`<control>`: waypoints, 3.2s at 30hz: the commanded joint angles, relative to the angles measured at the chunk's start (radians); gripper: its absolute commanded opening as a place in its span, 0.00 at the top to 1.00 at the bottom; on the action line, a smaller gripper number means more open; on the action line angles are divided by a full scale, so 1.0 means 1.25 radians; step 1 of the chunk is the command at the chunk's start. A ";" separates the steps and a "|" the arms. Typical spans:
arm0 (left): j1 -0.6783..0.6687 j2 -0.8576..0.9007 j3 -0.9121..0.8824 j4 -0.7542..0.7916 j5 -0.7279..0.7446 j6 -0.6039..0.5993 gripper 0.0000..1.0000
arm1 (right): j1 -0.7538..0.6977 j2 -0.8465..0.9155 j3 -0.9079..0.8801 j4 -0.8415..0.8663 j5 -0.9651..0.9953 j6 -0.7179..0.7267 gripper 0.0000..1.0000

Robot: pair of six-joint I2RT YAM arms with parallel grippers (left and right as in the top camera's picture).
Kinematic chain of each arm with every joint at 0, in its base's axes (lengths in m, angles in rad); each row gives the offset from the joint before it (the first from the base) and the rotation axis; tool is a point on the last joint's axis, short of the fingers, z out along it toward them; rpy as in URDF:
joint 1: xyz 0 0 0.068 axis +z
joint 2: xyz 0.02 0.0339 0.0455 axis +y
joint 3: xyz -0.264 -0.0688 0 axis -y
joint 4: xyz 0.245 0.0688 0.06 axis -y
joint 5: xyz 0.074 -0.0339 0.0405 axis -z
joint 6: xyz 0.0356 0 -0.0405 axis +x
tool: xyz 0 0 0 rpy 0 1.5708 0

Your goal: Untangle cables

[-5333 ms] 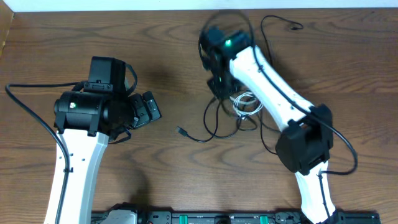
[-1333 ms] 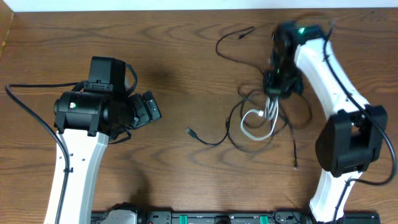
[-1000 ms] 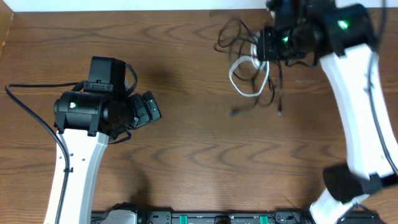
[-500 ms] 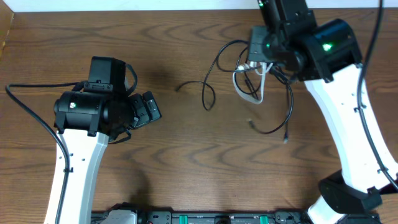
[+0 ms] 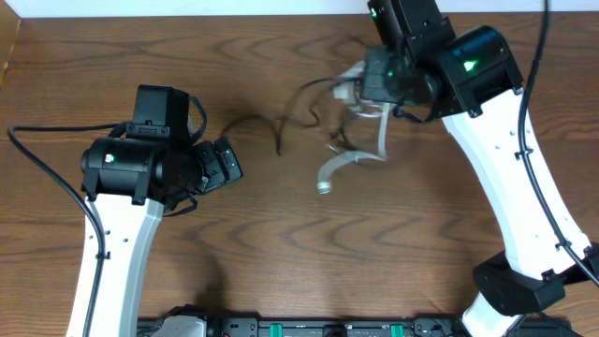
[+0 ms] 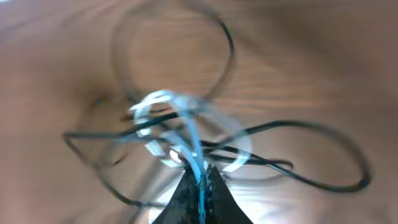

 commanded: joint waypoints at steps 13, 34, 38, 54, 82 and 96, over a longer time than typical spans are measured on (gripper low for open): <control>0.004 0.000 0.005 -0.003 0.004 -0.004 0.02 | 0.001 0.014 0.006 0.025 0.078 0.069 0.99; 0.004 0.000 0.005 -0.003 0.004 -0.004 0.02 | 0.015 0.019 0.006 0.212 -0.485 -0.280 0.99; 0.004 0.000 0.005 -0.003 0.004 -0.004 0.02 | 0.012 0.001 0.014 0.300 -0.584 -0.262 0.99; 0.004 0.000 0.005 -0.003 0.004 -0.004 0.02 | 0.006 -0.096 0.028 0.334 -0.329 -0.238 0.99; 0.004 0.000 0.005 -0.003 0.005 -0.004 0.02 | 0.158 0.139 0.022 0.008 -0.387 -0.290 0.78; 0.004 0.000 0.005 -0.003 0.004 -0.004 0.02 | 0.152 0.137 0.022 -0.056 -0.362 -0.319 0.01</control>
